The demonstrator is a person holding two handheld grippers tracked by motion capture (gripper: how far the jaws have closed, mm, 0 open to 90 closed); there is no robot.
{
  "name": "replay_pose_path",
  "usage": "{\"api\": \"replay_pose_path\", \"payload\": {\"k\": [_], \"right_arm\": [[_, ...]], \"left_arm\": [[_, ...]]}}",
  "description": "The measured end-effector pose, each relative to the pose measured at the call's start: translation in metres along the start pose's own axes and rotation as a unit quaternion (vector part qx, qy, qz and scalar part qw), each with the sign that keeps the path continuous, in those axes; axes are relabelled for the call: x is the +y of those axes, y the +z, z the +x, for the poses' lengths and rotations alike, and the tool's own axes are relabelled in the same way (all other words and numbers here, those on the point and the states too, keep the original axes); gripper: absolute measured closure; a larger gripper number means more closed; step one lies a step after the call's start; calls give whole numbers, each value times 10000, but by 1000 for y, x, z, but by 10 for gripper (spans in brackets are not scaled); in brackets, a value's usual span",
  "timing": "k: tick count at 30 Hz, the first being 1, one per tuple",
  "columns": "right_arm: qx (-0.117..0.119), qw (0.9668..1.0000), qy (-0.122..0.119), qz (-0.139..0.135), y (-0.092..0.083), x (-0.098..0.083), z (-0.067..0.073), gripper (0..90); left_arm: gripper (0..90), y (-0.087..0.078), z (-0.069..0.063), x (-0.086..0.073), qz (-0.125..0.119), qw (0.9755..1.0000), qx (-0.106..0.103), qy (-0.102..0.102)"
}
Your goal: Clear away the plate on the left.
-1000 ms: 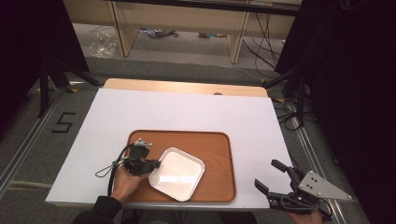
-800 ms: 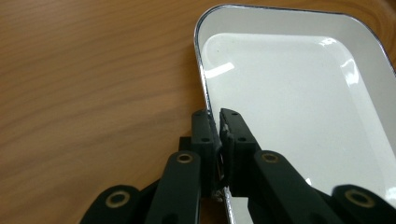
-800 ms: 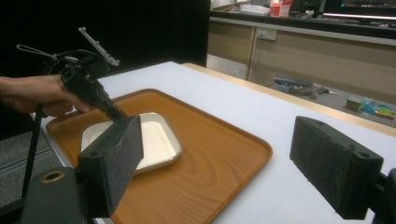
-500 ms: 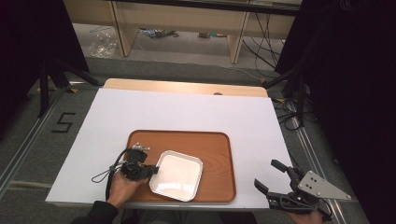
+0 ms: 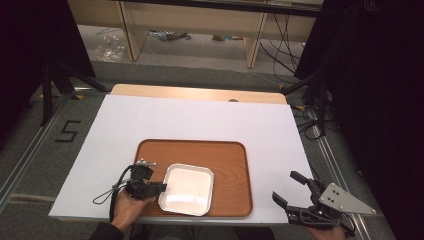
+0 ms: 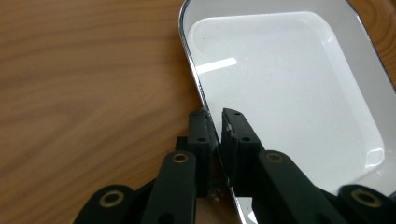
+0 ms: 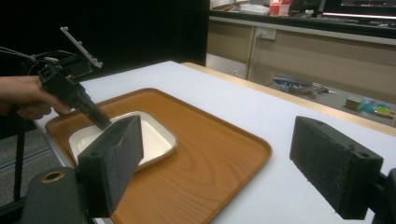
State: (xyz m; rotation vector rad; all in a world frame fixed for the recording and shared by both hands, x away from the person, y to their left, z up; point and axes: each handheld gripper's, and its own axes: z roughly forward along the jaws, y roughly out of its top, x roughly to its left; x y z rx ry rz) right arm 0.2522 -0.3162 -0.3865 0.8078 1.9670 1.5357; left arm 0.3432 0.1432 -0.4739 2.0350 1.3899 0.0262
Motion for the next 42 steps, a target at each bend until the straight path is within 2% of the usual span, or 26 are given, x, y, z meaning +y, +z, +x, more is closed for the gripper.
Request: {"api": "replay_pose_path", "payload": {"k": [2,3,4,7,9,10,12,15,16,18,19,20,21,22,26,27,29,32,33,34,35,37,38,39,41,42], "right_arm": [[-8,10000,41,28,0,0,1,180],[-6,10000,-53,-8,0,0,-1,180],[21,10000,33,-7,0,0,1,180],[-16,10000,9,-5,0,0,0,180],[-2,10000,-63,-11,0,0,-1,180],[6,10000,-50,-49,0,0,-1,180],[12,9999,75,76,0,0,1,180],[56,10000,68,33,0,0,1,180],[4,10000,-57,-5,0,0,-1,181],[25,10000,67,66,0,0,1,180],[5,10000,-59,-16,0,0,0,180],[5,10000,-59,-16,0,0,0,180],[-1,10000,86,25,0,0,1,180],[-1,10000,86,25,0,0,1,180],[-9,10000,-37,-33,0,0,-1,180],[-12,10000,34,2,0,0,1,179],[-15,10000,-26,-14,0,0,0,179],[1,10000,48,41,0,0,1,179],[-11,10000,-32,9,0,0,0,179],[28,10000,51,10,0,0,1,179],[9,10000,17,-26,0,0,0,179],[73,9999,91,-17,1,0,1,179],[-4,10000,-4,-22,0,0,0,179],[47,10000,77,-26,0,0,1,179],[34,10000,34,-85,1,0,0,179],[74,9999,124,-25,1,0,1,178]], "left_arm": [[802,-1,-1,-2,41,9999,-94,-54],[795,0,-3,-3,60,9999,-155,-35],[789,-1,-5,-4,72,9999,-149,-32],[779,-1,-10,-6,95,9997,-208,-60],[777,0,-12,-7,11,9998,-175,-56],[776,-1,-11,-7,36,9998,-193,-54],[778,-1,-11,-7,64,9997,-205,-84],[777,0,-12,-7,32,9998,-196,-75],[777,-1,-12,-7,67,9997,-205,-60],[776,-1,-12,-7,100,9997,-230,-45],[774,-2,-12,-6,126,9996,-236,-22],[774,-2,-12,-6,133,9996,-237,-3],[703,-2,-12,-7,45,9998,-212,-18],[703,-2,-12,-6,23,9999,-155,-3],[526,-7,-14,-2,-197,9997,63,116],[492,-10,-14,-1,-222,9993,130,256],[403,-13,-15,1,-402,9986,207,269],[376,-22,-12,3,-613,9969,275,420],[367,-25,-12,3,-726,9961,214,447],[362,-28,-11,4,-782,9956,204,469],[359,-29,-12,4,-894,9949,200,426],[345,-32,-12,4,-1035,9932,263,460],[345,-34,-12,5,-1085,9921,346,531],[338,-34,-13,5,-1177,9911,381,489],[329,-35,-13,6,-1354,9888,448,442],[329,-37,-12,6,-1314,9891,463,469]]}}
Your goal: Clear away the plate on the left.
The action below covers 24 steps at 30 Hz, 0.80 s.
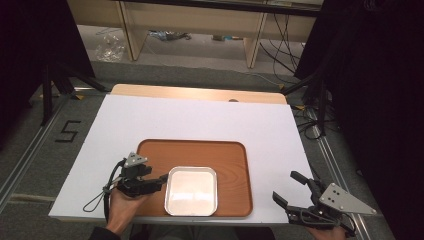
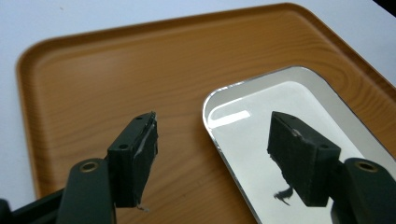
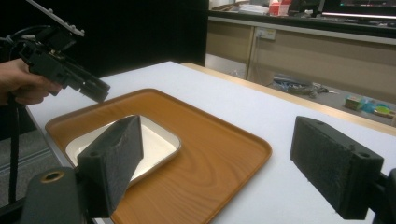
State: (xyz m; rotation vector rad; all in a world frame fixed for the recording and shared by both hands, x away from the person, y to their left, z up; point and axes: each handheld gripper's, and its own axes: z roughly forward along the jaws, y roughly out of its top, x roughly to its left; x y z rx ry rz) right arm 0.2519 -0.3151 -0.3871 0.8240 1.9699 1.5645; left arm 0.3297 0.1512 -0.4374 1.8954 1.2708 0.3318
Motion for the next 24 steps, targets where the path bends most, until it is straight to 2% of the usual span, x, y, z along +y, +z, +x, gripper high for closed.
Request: {"api": "replay_pose_path", "payload": {"k": [2,3,4,5,6,7,8,11,13,16,17,19,22,23,24], "right_arm": [[-54,10000,-57,43,-1,0,0,179],[-49,9998,-155,-73,0,0,-1,178],[-30,10000,-42,13,-1,0,0,178],[-5,10000,-32,6,0,0,0,179],[-75,9999,-112,16,-1,0,-1,179],[-48,10000,-54,42,-1,0,0,178],[-62,9998,-153,-69,0,0,-1,178],[-78,9999,-117,15,0,0,-1,178],[0,10000,-11,-9,0,0,0,178],[-45,9999,-57,142,-1,1,-1,177],[16,9999,-44,112,-2,1,-1,177],[-1,10000,-23,56,-1,1,0,177],[-48,9999,-50,142,-1,1,0,176],[-91,9999,-54,22,0,0,0,176],[-86,9999,-43,46,0,0,0,176]], "left_arm": [[328,-2,1,1,-57,10000,20,-20],[328,-3,2,2,-78,10000,48,29],[326,-4,2,2,-85,10000,35,-16],[325,-5,2,2,-120,9999,48,5],[323,-6,3,3,-122,9999,46,12],[322,-6,2,3,-167,9998,67,-24],[319,-7,3,3,-145,9999,55,75],[298,-7,2,3,-398,9992,36,-70],[289,-10,4,4,-549,9985,5,-38],[273,-16,5,5,-742,9972,36,-17],[266,-19,6,5,-827,9966,18,-31],[251,-22,7,5,-965,9953,-19,-10],[218,-26,7,5,-1081,9941,-1,-8],[219,-28,7,4,-1139,9935,0,2],[218,-29,8,4,-1171,9931,-6,26]]}}
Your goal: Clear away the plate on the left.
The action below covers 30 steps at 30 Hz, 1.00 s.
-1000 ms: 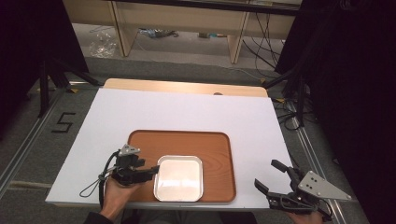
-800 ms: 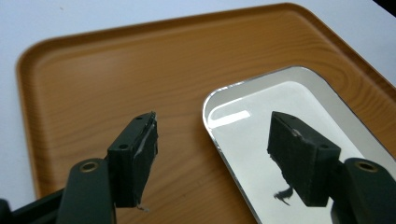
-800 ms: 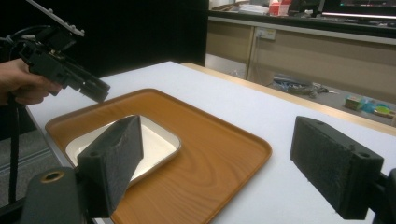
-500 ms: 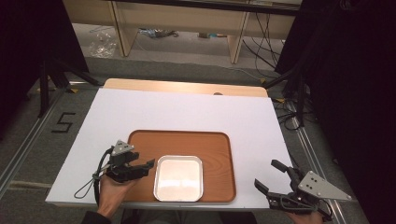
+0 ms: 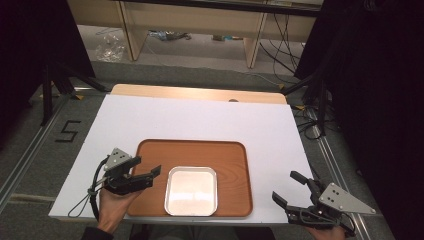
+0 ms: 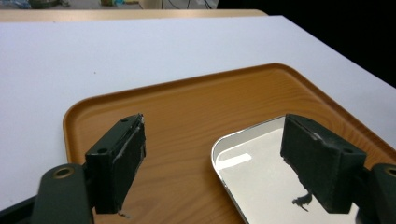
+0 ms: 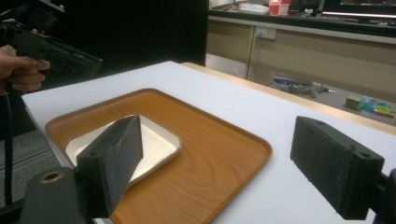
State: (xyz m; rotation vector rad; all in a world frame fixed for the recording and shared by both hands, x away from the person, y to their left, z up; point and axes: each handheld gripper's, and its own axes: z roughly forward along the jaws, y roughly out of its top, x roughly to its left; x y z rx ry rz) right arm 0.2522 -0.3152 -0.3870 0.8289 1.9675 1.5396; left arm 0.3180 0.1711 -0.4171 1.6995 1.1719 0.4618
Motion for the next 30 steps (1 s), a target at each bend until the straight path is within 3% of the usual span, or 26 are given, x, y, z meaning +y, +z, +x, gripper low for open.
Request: {"api": "replay_pose_path", "payload": {"k": [4,6,12,21,24,27,30], "right_arm": [[99,9999,39,-7,-1,0,0,175],[-9,10000,3,-9,0,0,0,174],[61,10000,16,-34,0,0,0,173],[-8,10000,0,1,0,0,0,172],[69,10000,-42,47,0,0,0,172],[-3,10000,-72,-65,0,0,0,172],[0,10000,1,-10,0,0,0,171]], "left_arm": [[204,-4,-2,0,-172,9998,-24,6],[196,-8,-3,0,-251,9996,-16,89],[189,-18,-7,0,-545,9984,-65,137],[176,-30,-14,-2,-700,9972,-125,235],[175,-34,-16,-2,-759,9966,-151,289],[175,-37,-19,-3,-828,9960,-163,295],[169,-39,-21,-3,-783,9961,-215,357]]}}
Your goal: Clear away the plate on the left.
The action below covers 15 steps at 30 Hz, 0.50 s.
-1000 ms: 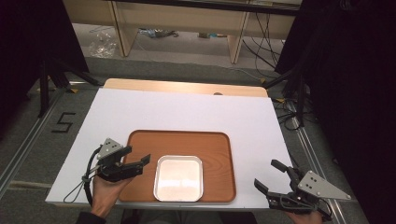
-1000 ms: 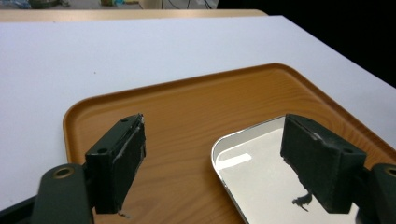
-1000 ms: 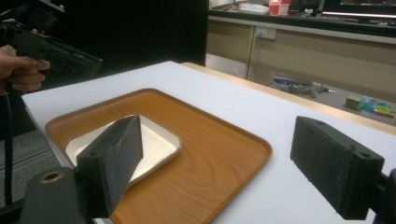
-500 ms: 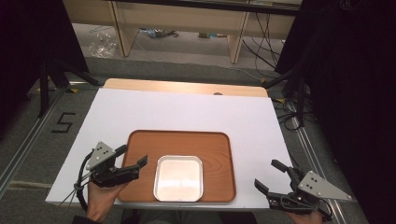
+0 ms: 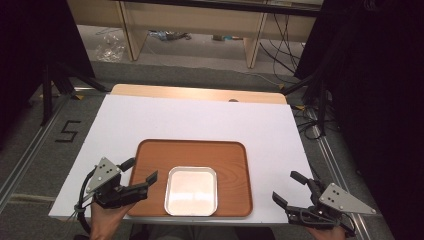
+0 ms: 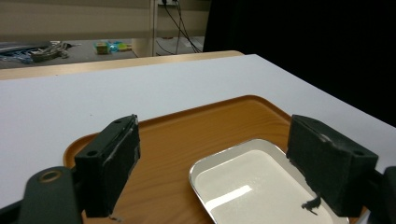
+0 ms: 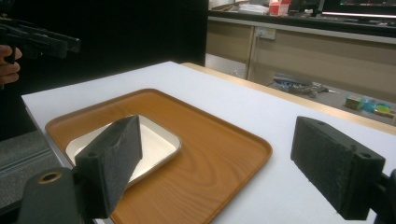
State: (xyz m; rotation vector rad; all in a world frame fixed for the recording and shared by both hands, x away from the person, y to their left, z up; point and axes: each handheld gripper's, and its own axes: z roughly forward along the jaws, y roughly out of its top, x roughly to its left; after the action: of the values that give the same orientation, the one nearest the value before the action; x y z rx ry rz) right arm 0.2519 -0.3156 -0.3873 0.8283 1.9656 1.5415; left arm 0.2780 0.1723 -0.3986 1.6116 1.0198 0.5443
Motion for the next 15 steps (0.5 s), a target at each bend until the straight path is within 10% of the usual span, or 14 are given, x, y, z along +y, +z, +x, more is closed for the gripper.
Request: {"api": "replay_pose_path", "payload": {"k": [6,15], "right_arm": [[89,10000,27,-35,0,0,0,170],[96,9999,50,-72,0,0,1,169]], "left_arm": [[168,-2,-10,0,22,9994,-47,337],[170,-17,-13,-1,-192,9997,-45,145]]}}
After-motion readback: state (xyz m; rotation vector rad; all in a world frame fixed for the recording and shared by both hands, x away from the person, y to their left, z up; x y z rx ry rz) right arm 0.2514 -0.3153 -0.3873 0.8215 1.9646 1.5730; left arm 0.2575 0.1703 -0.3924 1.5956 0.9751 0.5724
